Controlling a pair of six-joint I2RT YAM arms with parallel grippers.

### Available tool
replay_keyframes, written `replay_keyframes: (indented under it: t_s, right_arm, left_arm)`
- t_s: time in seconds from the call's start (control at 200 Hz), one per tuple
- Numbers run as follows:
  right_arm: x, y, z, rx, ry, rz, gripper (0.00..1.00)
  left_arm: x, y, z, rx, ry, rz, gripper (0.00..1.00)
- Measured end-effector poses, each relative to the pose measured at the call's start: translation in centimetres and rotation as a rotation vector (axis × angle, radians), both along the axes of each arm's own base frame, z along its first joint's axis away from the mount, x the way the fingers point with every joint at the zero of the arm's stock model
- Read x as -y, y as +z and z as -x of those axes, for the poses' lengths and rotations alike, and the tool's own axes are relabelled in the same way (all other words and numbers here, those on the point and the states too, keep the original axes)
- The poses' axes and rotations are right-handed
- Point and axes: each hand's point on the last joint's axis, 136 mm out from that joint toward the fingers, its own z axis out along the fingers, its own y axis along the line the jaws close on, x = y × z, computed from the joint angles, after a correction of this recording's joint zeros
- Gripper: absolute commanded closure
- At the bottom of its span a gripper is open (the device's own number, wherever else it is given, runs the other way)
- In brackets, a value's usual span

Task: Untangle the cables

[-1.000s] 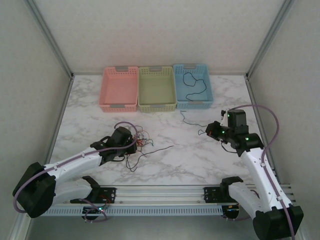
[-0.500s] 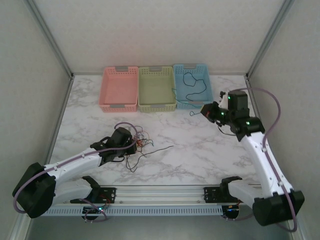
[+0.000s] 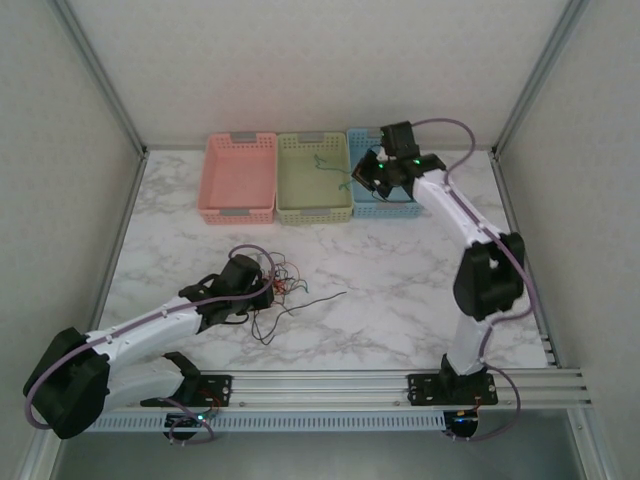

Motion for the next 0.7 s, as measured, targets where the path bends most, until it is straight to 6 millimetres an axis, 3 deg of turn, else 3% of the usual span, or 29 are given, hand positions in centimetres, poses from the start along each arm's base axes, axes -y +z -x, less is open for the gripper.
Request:
replay_keyframes:
  t_s: [0.19, 0.345, 0.365, 0.43, 0.521, 0.696]
  right_arm:
    - [-3.0, -4.2, -4.7, -0.024, -0.004, 0.074, 1.00]
    - [-5.2, -7.8, -7.0, -0.047, 0.029, 0.112, 1.00]
    - [-5.4, -8.2, -7.2, -0.048, 0.035, 0.115, 0.96]
    - [-6.2, -9.4, -7.5, -0.058, 0.055, 0.131, 0.78]
    - [-6.6, -10.6, -6.8, -0.075, 0.088, 0.172, 0.64]
    - [-6.9, -9.4, -5.2, -0.039, 0.152, 0.214, 0.56]
  left_arm:
    - [0.0, 0.0, 0.1, -0.005, -0.003, 0.003, 1.00]
    - [-0.1, 0.1, 0.3, -0.006, -0.004, 0.003, 1.00]
    - [-0.1, 0.1, 0.3, -0.007, -0.005, 0.004, 1.00]
    - [0.0, 0.1, 0.3, -0.007, -0.005, 0.006, 1.00]
    - [0.0, 0.1, 0.3, -0.007, -0.006, 0.007, 1.00]
    - [-0.1, 0.2, 0.5, -0.003, -0.009, 0.015, 1.00]
